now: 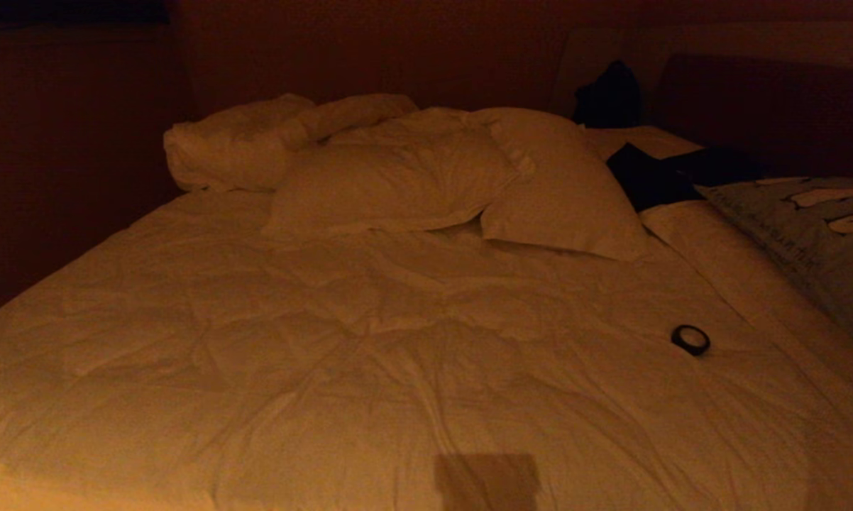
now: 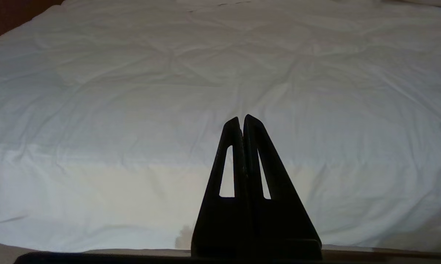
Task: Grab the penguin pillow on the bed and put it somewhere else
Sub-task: Pick up the pillow
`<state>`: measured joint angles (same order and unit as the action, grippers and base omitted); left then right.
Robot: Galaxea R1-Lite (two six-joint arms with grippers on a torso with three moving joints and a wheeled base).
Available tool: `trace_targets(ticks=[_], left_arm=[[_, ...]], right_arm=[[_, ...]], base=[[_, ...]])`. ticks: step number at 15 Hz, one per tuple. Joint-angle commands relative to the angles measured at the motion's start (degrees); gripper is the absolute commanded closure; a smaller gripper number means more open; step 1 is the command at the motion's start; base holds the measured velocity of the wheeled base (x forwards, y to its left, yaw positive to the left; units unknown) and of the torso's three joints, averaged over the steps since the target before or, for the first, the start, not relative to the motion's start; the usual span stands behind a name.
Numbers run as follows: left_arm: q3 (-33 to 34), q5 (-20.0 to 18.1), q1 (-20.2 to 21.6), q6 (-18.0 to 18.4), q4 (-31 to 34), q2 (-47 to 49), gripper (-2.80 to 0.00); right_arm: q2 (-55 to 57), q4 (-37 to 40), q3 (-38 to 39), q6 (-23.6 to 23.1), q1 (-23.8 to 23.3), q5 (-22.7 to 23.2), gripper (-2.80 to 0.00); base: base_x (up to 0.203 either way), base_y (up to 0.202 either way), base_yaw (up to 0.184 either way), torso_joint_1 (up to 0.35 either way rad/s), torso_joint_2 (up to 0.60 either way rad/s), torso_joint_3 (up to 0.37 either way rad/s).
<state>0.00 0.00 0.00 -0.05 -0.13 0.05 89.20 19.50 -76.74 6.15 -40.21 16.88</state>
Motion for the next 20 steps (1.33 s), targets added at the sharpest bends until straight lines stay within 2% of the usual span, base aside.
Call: trace_targets(ticks=[1, 4, 5, 8, 14, 20], left_arm=[[0.18, 0.00, 0.04, -0.04, -0.04, 0.04, 0.00], [0.18, 0.00, 0.06, -0.04, -0.04, 0.04, 0.00], [0.18, 0.00, 0.00, -0.04, -0.04, 0.04, 0.00], [0.18, 0.00, 0.05, -0.04, -0.04, 0.04, 0.00], [0.18, 0.00, 0.00, -0.04, -0.04, 0.04, 0.00], [0.18, 0.00, 0.00, -0.04, -0.04, 0.04, 0.00]], right_arm=[[-2.13, -9.91, 10.05, -0.09, -9.72, 23.76, 0.00], [-3.04, -15.95, 17.59, -0.28, -21.27, 34.01, 0.00], [-2.48, -16.78, 18.73, -0.32, -23.80, 37.48, -2.80], [0.06, -17.20, 18.90, -0.18, -25.65, 39.42, -2.80], [10.49, -17.24, 17.47, 0.04, -25.80, 42.61, -2.80], [19.79, -18.12, 16.80, -0.69, -25.80, 51.03, -2.80]], base=[[0.000, 0.000, 0.000, 0.000, 0.00, 0.000], [0.000, 0.000, 0.000, 0.000, 0.00, 0.000], [0.000, 0.000, 0.000, 0.000, 0.00, 0.000], [0.000, 0.000, 0.000, 0.000, 0.00, 0.000], [0.000, 0.000, 0.000, 0.000, 0.00, 0.000], [0.000, 0.000, 0.000, 0.000, 0.00, 0.000]])
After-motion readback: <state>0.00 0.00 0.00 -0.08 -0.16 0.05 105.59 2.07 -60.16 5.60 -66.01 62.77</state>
